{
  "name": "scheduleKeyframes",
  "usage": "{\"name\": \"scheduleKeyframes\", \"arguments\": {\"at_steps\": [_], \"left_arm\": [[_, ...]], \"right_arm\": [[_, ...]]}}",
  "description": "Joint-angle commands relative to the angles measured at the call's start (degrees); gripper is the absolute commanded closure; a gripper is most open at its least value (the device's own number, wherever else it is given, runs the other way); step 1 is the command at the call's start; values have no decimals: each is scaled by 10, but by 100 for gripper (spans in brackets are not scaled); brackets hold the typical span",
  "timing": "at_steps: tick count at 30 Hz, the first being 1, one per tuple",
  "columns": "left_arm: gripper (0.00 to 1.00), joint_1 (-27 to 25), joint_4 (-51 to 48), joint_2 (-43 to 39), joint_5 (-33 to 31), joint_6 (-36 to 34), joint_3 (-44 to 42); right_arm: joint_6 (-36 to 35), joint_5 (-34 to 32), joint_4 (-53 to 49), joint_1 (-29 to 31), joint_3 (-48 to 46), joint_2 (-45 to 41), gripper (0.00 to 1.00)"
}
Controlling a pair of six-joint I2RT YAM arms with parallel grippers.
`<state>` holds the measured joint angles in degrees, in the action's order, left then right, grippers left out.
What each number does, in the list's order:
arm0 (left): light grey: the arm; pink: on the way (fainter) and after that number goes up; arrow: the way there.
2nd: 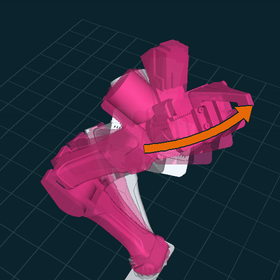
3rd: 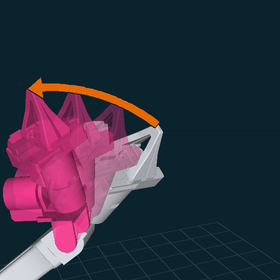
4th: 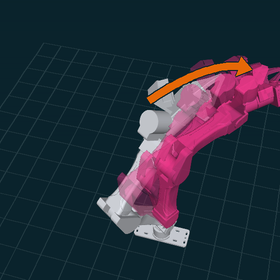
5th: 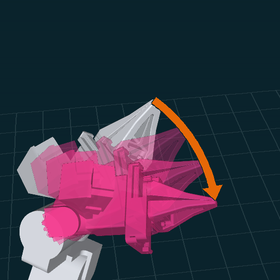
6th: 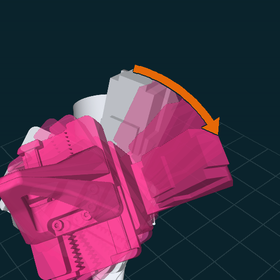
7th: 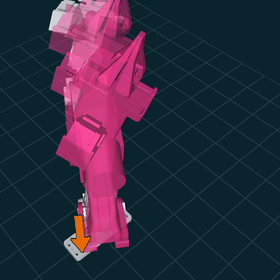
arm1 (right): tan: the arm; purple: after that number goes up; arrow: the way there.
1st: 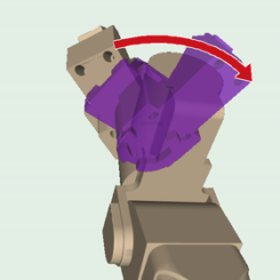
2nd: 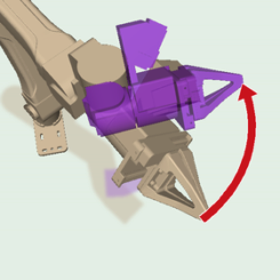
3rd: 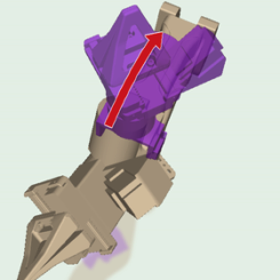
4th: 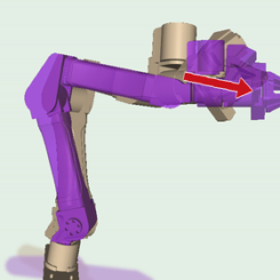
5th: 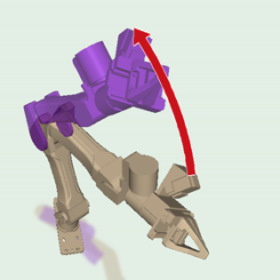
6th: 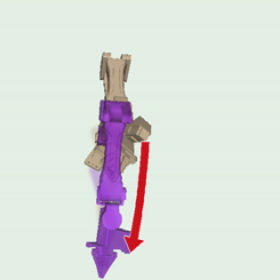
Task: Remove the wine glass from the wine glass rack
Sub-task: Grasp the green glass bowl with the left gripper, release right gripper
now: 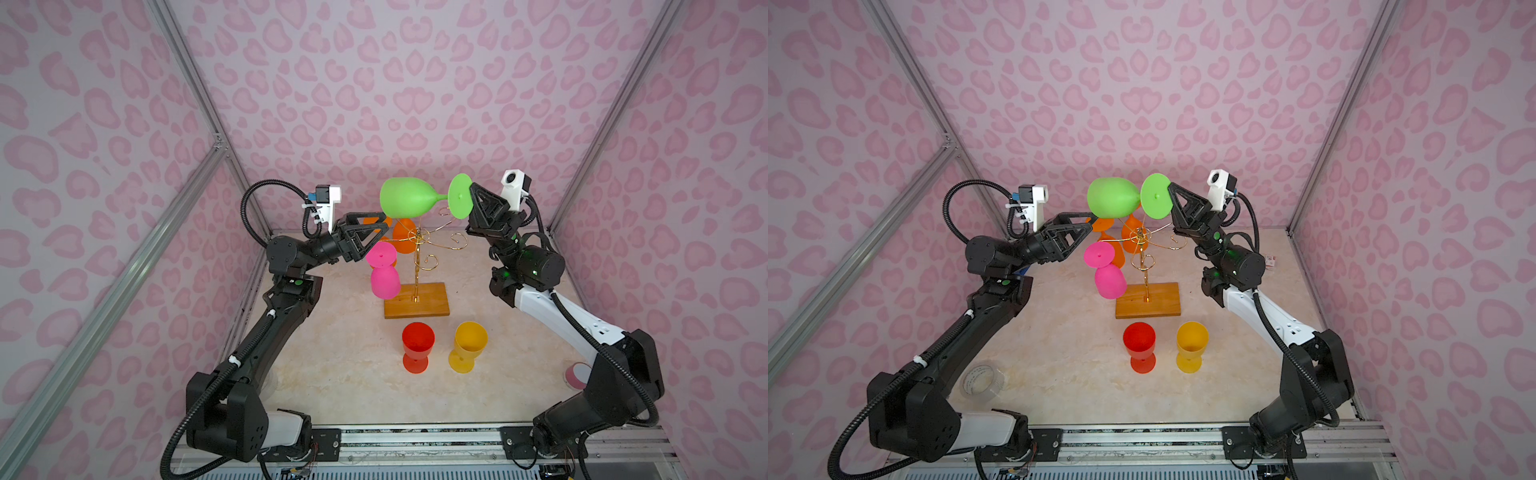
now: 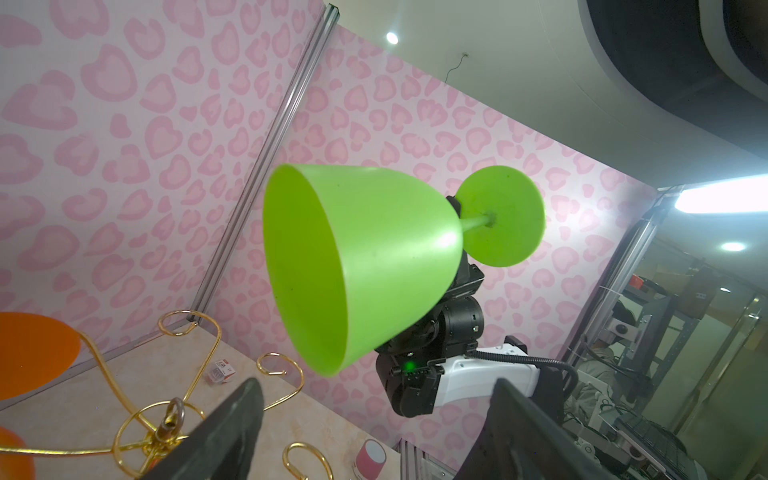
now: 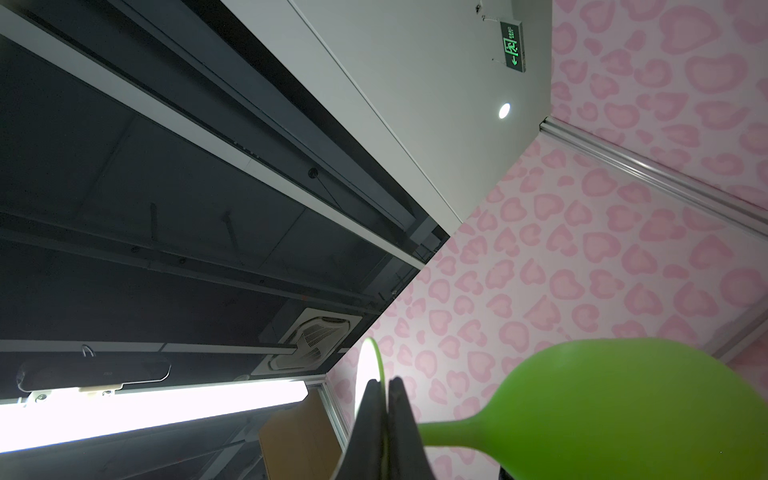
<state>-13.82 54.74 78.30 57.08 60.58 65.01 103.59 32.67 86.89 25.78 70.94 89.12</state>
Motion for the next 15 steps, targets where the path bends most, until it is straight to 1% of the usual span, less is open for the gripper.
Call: {"name": "scheduleKeyframes", "arguments": {"at_steps": [1, 6, 10, 12, 15], "left_arm": [[13, 1, 26, 3, -4, 1, 9], [13, 0, 30, 1, -3, 6, 14], [17, 1, 35, -5, 1, 13, 14], [21, 0, 38, -8, 6, 16, 13], [34, 0, 38, -16, 5, 14, 8]], "right_arm": [[17, 13, 24, 3, 4, 9, 100], [25, 14, 24, 11, 1, 23, 100], [29, 10, 25, 16, 2, 33, 100], [33, 8, 25, 17, 4, 38, 100], [36, 8, 25, 17, 8, 42, 100]]}}
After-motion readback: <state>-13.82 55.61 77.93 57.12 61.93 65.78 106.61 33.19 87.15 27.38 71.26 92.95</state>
